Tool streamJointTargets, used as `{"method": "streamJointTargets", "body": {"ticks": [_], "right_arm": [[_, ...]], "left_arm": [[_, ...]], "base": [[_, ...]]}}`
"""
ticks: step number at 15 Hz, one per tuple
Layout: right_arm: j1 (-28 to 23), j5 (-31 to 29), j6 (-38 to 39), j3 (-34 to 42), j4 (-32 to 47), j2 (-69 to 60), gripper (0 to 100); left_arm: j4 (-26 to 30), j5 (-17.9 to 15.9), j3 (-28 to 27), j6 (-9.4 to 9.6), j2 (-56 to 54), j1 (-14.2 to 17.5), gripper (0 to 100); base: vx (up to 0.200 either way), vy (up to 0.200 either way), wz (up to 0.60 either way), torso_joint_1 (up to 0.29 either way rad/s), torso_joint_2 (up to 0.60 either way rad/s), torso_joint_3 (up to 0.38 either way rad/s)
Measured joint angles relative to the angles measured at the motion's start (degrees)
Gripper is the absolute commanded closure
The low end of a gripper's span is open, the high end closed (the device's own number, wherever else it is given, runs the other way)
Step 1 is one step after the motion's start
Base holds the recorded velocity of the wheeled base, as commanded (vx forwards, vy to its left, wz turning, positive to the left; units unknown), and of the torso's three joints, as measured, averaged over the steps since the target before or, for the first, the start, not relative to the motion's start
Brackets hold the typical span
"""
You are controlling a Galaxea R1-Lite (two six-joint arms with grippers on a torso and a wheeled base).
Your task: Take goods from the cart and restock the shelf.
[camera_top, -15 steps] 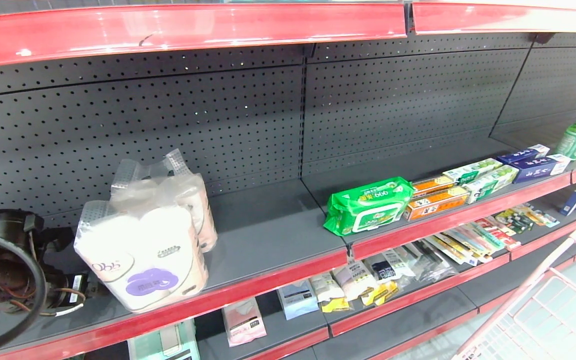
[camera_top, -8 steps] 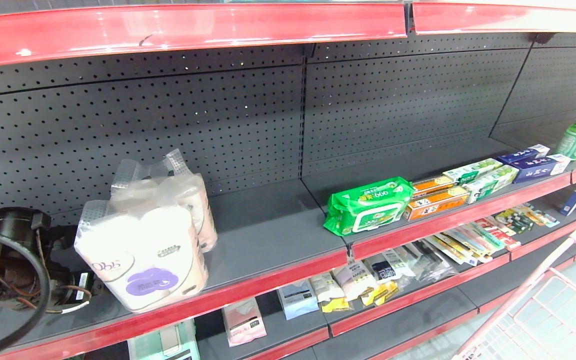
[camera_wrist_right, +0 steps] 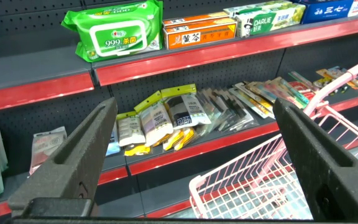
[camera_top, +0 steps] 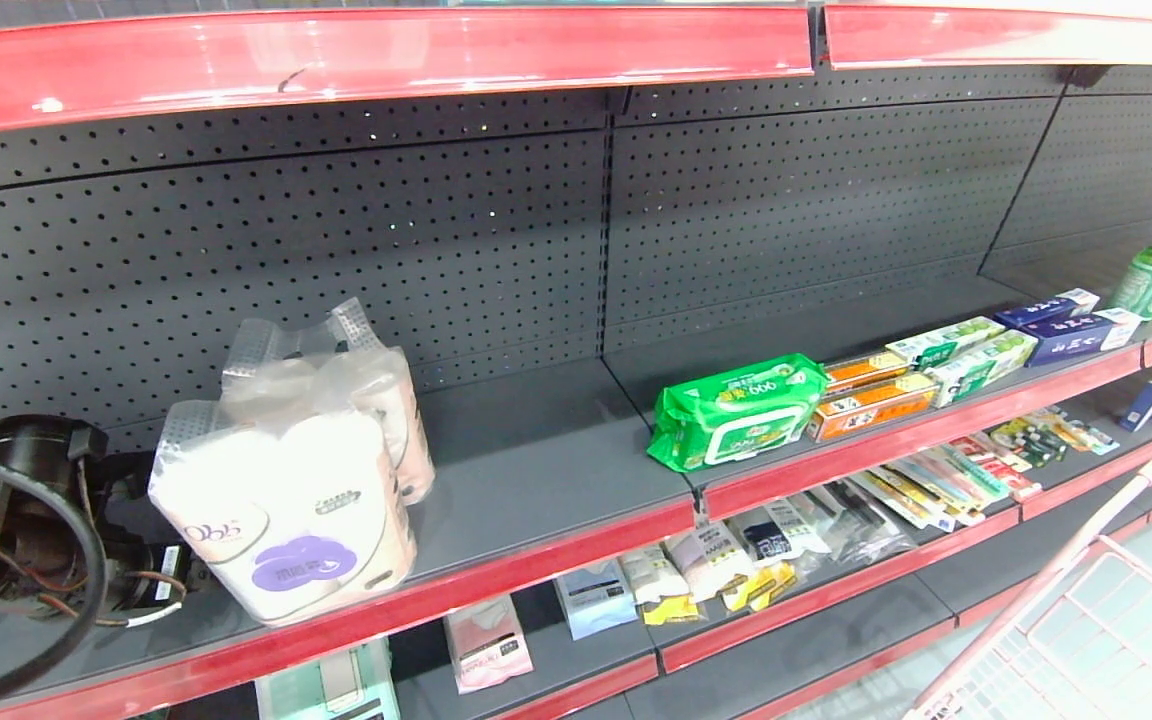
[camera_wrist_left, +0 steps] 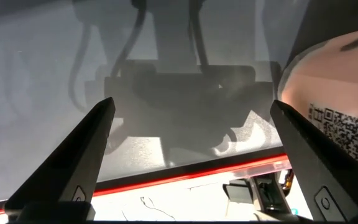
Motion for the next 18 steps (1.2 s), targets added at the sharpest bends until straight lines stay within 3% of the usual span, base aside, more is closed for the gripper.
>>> {"method": "streamJointTargets", "body": {"ticks": [18], "right_arm": [[0.0,0.0,0.0,0.0,0.0,0.0,0]], "left_arm": [[1.6,-2.3,0.2,-0.04,0.4,-2.1,0]], "base": [[0.000,0.000,0.00,0.000,0.00,0.000]]}}
